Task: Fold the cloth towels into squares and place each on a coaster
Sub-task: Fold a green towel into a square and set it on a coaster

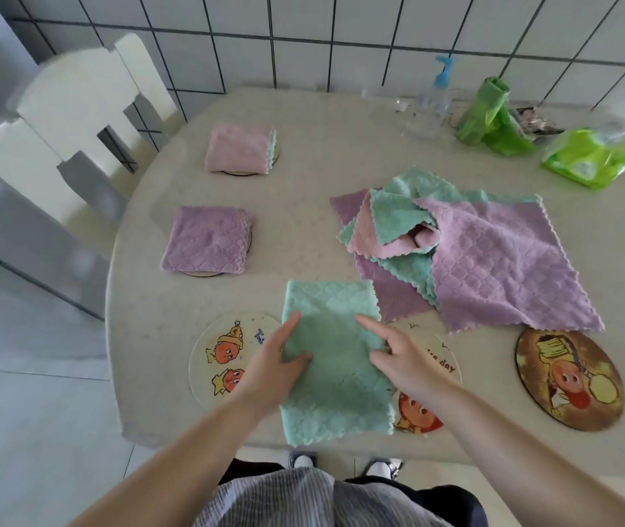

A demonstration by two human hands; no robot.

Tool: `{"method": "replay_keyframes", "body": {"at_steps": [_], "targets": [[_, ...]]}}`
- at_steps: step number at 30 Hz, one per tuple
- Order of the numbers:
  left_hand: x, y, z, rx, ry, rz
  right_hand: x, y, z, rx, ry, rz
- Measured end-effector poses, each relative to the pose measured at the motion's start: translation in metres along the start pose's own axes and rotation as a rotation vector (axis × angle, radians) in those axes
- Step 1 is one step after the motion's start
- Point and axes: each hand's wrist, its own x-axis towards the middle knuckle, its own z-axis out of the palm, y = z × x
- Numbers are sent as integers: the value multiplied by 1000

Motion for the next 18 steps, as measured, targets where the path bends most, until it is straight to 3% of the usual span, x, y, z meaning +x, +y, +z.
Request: {"method": "replay_keyframes", "body": {"at_steps": [4,11,18], "targets": [[8,-10,-7,66,-76,-14,0,6,9,-2,45,107],[-5,-28,-10,229,-17,14,-18,16,15,140,53,177],[-27,-56,-19,278,-196,-4,-55,47,31,147,3,159]]}}
